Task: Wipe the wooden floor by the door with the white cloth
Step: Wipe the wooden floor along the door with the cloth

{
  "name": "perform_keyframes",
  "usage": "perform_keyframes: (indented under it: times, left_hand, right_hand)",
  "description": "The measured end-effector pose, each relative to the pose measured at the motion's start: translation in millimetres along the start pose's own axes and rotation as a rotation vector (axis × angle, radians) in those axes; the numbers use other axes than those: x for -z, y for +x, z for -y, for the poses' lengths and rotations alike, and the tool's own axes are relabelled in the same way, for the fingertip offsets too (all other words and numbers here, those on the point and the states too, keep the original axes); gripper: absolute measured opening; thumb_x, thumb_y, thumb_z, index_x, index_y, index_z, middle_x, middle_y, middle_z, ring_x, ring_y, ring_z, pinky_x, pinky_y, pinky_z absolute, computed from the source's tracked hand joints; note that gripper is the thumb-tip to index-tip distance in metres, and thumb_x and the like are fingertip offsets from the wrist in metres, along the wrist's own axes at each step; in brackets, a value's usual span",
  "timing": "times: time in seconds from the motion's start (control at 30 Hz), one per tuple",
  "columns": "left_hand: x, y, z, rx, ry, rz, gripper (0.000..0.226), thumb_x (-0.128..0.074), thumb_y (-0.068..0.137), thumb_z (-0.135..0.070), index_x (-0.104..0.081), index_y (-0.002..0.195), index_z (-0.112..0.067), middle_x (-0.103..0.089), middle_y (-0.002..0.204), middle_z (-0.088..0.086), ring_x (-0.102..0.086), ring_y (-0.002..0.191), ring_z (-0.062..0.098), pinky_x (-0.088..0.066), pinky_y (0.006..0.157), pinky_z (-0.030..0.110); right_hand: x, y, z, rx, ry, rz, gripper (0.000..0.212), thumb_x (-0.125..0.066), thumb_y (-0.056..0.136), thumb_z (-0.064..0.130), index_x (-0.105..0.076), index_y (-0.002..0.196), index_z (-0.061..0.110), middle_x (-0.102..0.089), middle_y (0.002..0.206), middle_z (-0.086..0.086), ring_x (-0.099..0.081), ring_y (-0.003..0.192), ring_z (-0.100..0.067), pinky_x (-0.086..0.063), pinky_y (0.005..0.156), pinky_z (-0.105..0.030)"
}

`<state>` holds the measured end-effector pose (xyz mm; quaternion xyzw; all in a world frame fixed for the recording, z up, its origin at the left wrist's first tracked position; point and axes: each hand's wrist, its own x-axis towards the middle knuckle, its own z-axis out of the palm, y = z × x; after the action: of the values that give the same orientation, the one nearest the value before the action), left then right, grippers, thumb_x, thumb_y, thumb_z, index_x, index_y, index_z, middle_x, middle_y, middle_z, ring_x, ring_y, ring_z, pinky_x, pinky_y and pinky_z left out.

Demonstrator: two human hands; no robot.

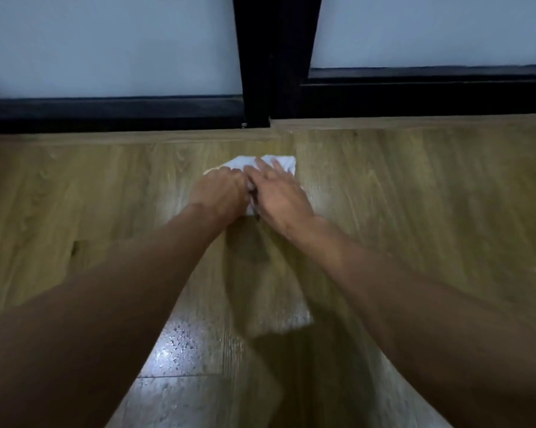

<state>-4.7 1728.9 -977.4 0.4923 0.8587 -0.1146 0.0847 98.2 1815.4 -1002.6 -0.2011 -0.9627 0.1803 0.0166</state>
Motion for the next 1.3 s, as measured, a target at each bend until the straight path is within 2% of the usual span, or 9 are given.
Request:
perform_keyframes:
  times: [0.17, 0.33, 0.47, 0.57, 0.67, 0.8, 0.97, 1.17, 1.3]
  left_hand:
    - [3.2, -71.6, -9.1, -0.124, -0.056, -0.030, 0.055, -0.038, 0.100, -0.034, -0.019, 0.148, -0.016, -0.047, 0.132, 0.019, -0.052, 0.116, 0.035, -0.045, 0.088, 0.041]
    - [3.4, -24.2, 22.9, 0.043, -0.112, 0.010, 0.043, -0.036, 0.101, -0.032, -0.038, 0.138, -0.011, -0.052, 0.129, 0.016, -0.054, 0.114, 0.033, -0.045, 0.090, 0.039]
    - [-14.9, -7.1, 89.8, 0.259, -0.352, -0.036, 0.021, -0.055, 0.086, -0.036, -0.062, 0.104, -0.029, -0.065, 0.096, 0.009, -0.060, 0.080, 0.029, -0.053, 0.075, 0.038]
    - [-26.6, -67.7, 89.5, 0.247, -0.384, -0.164, 0.027, -0.052, 0.090, -0.021, -0.057, 0.115, -0.014, -0.060, 0.115, 0.015, -0.062, 0.094, 0.036, -0.052, 0.079, 0.045]
    - [-37.4, -95.6, 79.0, 0.189, -0.520, -0.210, 0.046, -0.044, 0.098, -0.026, -0.037, 0.142, -0.019, -0.035, 0.148, 0.010, -0.048, 0.125, 0.033, -0.043, 0.099, 0.045]
    - [-39.1, -51.7, 113.9, 0.346, -0.576, -0.293, 0.038, -0.035, 0.100, -0.029, -0.046, 0.136, -0.020, -0.047, 0.139, 0.008, -0.050, 0.121, 0.027, -0.041, 0.100, 0.036]
    - [-64.5, -62.8, 187.7, 0.601, -0.709, -0.376, 0.022, -0.055, 0.083, -0.027, -0.063, 0.103, -0.019, -0.066, 0.106, 0.007, -0.064, 0.095, 0.027, -0.053, 0.084, 0.043]
    - [-76.6, -111.3, 160.5, 0.513, -0.668, -0.447, 0.046, -0.032, 0.093, -0.019, -0.048, 0.135, -0.007, -0.039, 0.146, 0.015, -0.035, 0.137, 0.029, -0.034, 0.110, 0.042]
    - [-78.0, -80.9, 212.3, 0.689, -0.730, -0.484, 0.039, -0.033, 0.099, -0.025, -0.053, 0.130, -0.014, -0.050, 0.138, 0.009, -0.049, 0.125, 0.023, -0.041, 0.100, 0.033]
  right_hand:
    - [10.6, -44.7, -35.4, 0.256, -0.027, 0.067, 0.068, -0.057, 0.088, 0.013, -0.029, 0.148, 0.022, -0.027, 0.156, -0.003, -0.022, 0.145, -0.020, -0.026, 0.116, -0.039]
    - [17.4, 31.6, -1.1, 0.039, 0.004, 0.047, 0.054, -0.049, 0.092, 0.009, -0.039, 0.144, 0.021, -0.032, 0.154, -0.006, -0.024, 0.143, -0.026, -0.027, 0.114, -0.043]
    - [2.6, 48.5, 79.3, 0.069, 0.006, 0.069, 0.052, -0.045, 0.097, 0.011, -0.032, 0.147, 0.017, -0.024, 0.157, -0.008, -0.018, 0.145, -0.029, -0.021, 0.116, -0.046]
    - [-8.6, 14.3, 81.4, 0.227, 0.054, 0.103, 0.054, -0.047, 0.099, 0.024, -0.028, 0.149, 0.020, -0.022, 0.158, -0.005, -0.015, 0.147, -0.024, -0.024, 0.116, -0.045]
    - [-0.6, 7.0, 55.5, 0.275, 0.039, 0.149, 0.051, -0.046, 0.099, 0.025, -0.031, 0.148, 0.025, -0.025, 0.157, 0.001, -0.018, 0.146, -0.015, -0.027, 0.115, -0.037]
    - [-19.7, 77.9, 95.2, 0.147, 0.037, 0.024, 0.053, -0.047, 0.093, 0.006, -0.040, 0.144, 0.020, -0.033, 0.154, -0.004, -0.024, 0.144, -0.022, -0.024, 0.116, -0.040]
    - [-54.9, 111.1, 181.0, 0.219, 0.066, 0.091, 0.059, -0.054, 0.087, 0.008, -0.039, 0.144, 0.016, -0.031, 0.154, -0.009, -0.021, 0.145, -0.028, -0.017, 0.117, -0.042]
    - [-53.8, 79.9, 162.6, 0.379, 0.118, 0.023, 0.048, -0.034, 0.088, 0.027, -0.057, 0.129, 0.017, -0.053, 0.138, -0.007, -0.043, 0.133, -0.022, -0.035, 0.109, -0.040]
    - [-75.9, 147.5, 215.0, 0.321, 0.106, -0.043, 0.043, -0.046, 0.081, 0.015, -0.059, 0.122, 0.012, -0.061, 0.126, -0.009, -0.050, 0.123, -0.029, -0.037, 0.103, -0.036]
